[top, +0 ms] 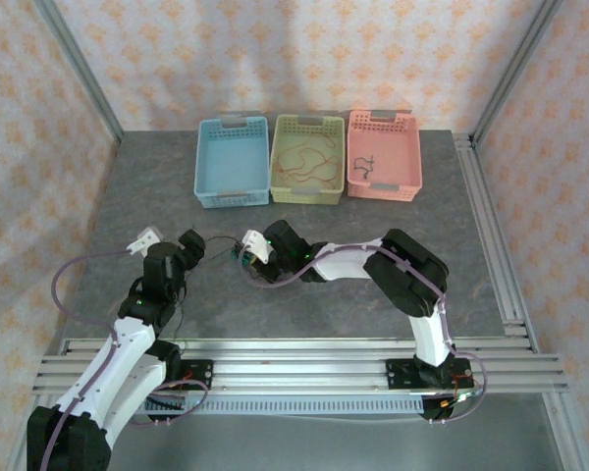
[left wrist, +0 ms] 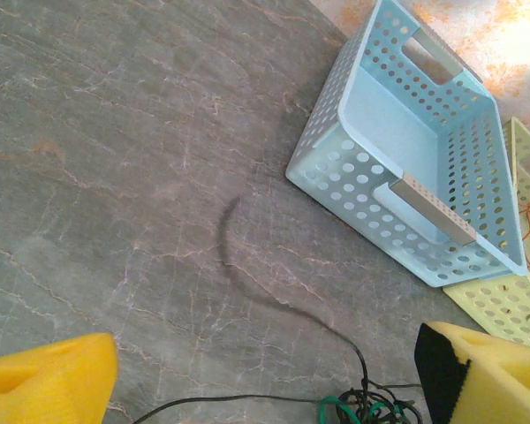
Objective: Untangle the cables
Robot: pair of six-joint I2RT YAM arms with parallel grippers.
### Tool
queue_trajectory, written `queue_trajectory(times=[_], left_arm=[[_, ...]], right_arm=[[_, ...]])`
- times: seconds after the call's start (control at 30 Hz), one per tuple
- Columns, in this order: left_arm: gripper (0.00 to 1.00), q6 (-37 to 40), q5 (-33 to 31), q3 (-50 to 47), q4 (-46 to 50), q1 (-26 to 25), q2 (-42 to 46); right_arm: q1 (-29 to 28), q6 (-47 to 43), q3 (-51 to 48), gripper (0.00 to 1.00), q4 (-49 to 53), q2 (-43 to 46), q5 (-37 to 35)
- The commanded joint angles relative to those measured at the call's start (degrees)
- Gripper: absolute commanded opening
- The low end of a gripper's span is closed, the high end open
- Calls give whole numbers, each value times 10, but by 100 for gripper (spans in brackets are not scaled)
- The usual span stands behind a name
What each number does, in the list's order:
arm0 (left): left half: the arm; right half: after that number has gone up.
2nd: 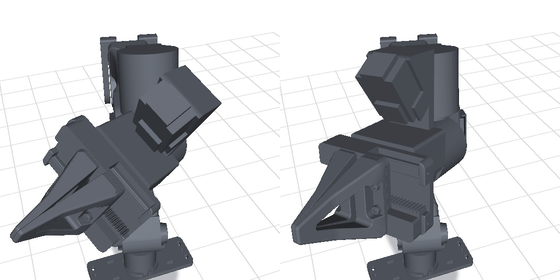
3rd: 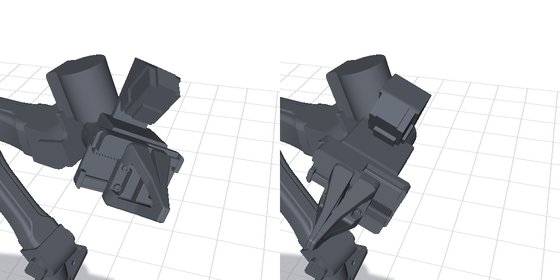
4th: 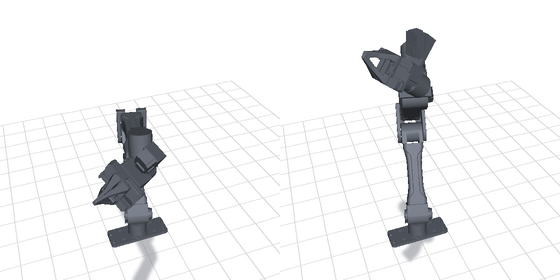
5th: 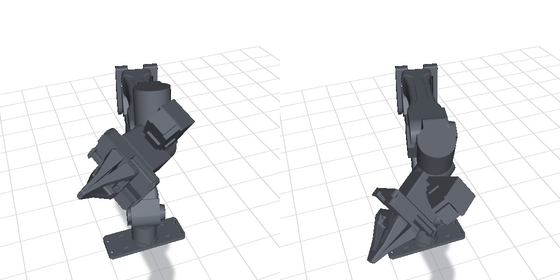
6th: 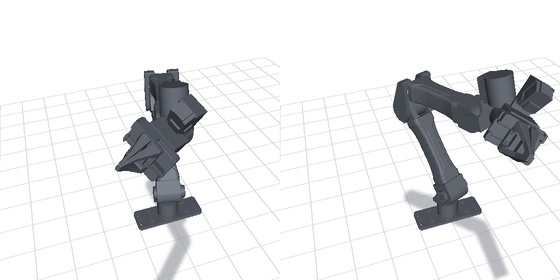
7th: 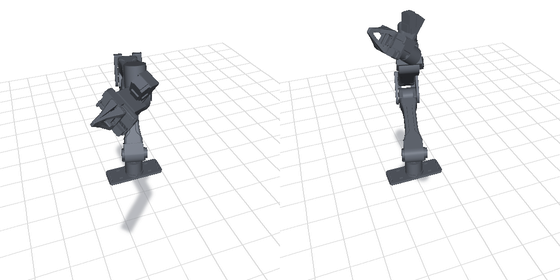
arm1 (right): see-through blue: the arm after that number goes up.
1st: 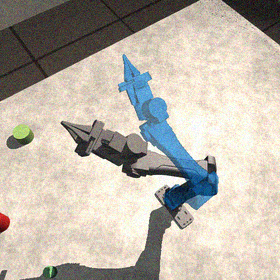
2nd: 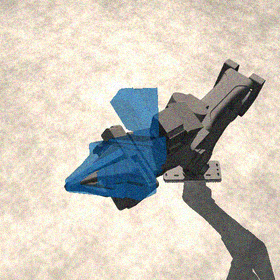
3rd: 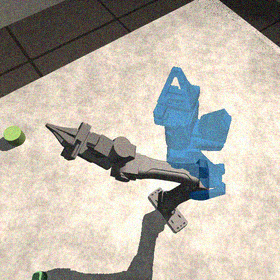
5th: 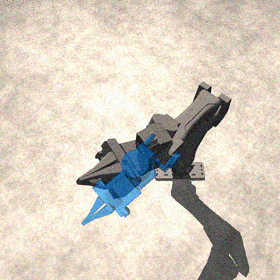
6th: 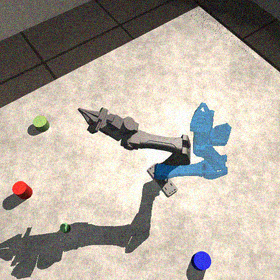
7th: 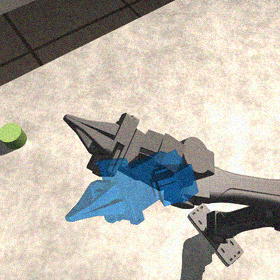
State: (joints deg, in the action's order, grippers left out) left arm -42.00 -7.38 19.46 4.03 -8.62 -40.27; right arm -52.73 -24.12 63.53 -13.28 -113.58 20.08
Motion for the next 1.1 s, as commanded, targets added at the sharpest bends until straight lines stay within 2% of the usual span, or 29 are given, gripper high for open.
queue_trajectory(times=[0.0,0.13,0.37,0.57,0.8,0.9,0.97,1.0,1.07], left_arm=[[89,2,-11,8,-12,-1,0],[88,3,-10,10,-13,-2,-3],[86,18,23,19,-34,-4,-35],[82,42,85,54,-62,-9,-120],[81,60,133,102,-68,-13,-209],[80,83,175,148,-48,-22,-269],[81,110,208,209,11,-35,-323],[81,142,210,250,52,-47,-358],[80,153,210,294,98,-54,-409]], right_arm=[[-4,4,-37,0,-50,37,-16],[13,45,-81,0,-101,85,-1],[82,150,-139,0,-182,133,59],[134,199,-173,0,-226,149,94],[155,228,-178,0,-241,142,114],[156,231,-178,0,-242,138,115],[157,234,-178,0,-246,133,116],[157,234,-177,0,-247,130,117],[157,235,-176,0,-249,125,117]])
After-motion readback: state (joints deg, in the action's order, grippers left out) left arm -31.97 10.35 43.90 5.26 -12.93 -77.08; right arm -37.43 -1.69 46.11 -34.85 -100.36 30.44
